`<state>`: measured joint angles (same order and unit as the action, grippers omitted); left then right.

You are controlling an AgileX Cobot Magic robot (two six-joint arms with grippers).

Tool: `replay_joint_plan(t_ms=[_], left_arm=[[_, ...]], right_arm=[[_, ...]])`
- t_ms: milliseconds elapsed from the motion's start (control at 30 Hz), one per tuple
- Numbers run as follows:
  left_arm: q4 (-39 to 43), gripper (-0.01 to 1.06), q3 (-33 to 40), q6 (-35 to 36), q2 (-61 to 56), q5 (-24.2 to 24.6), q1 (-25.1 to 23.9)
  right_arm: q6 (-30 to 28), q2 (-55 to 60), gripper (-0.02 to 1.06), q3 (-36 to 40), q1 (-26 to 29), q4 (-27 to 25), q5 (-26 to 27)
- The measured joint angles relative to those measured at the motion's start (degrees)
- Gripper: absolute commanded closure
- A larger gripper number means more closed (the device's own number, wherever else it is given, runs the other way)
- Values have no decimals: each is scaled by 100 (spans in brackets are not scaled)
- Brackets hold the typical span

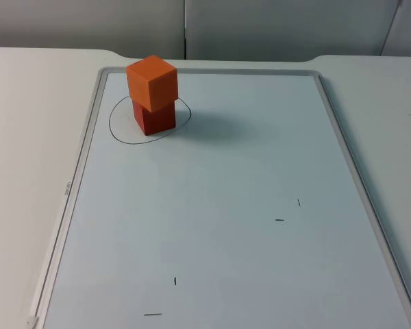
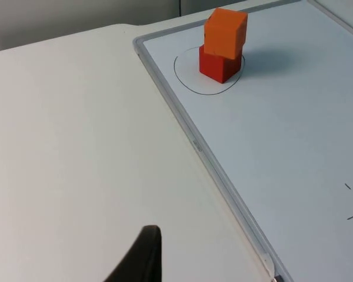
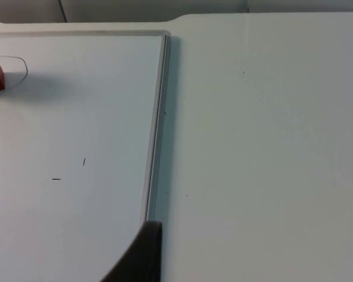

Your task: Pick up one cube with the left hand and another cube with the right hand. First place the cube in the right hand at the target position, then stack the cube in the left hand on top.

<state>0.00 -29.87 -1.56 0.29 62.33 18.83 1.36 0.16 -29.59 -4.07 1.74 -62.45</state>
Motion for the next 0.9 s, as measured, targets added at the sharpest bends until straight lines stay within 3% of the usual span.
replay_joint_plan(t_ms=[67, 233, 367, 500, 900], left_arm=[[0, 0, 0, 0, 0, 0, -93], [0, 0, 0, 0, 0, 0, -758], [0, 0, 0, 0, 0, 0, -1581], [0, 0, 0, 0, 0, 0, -1957], [0, 0, 0, 0, 0, 0, -2067]], right_arm=[[0, 0, 0, 0, 0, 0, 0], [0, 0, 0, 0, 0, 0, 0], [0, 0, 0, 0, 0, 0, 0], [0, 0, 0, 0, 0, 0, 0], [0, 0, 0, 0, 0, 0, 0]])
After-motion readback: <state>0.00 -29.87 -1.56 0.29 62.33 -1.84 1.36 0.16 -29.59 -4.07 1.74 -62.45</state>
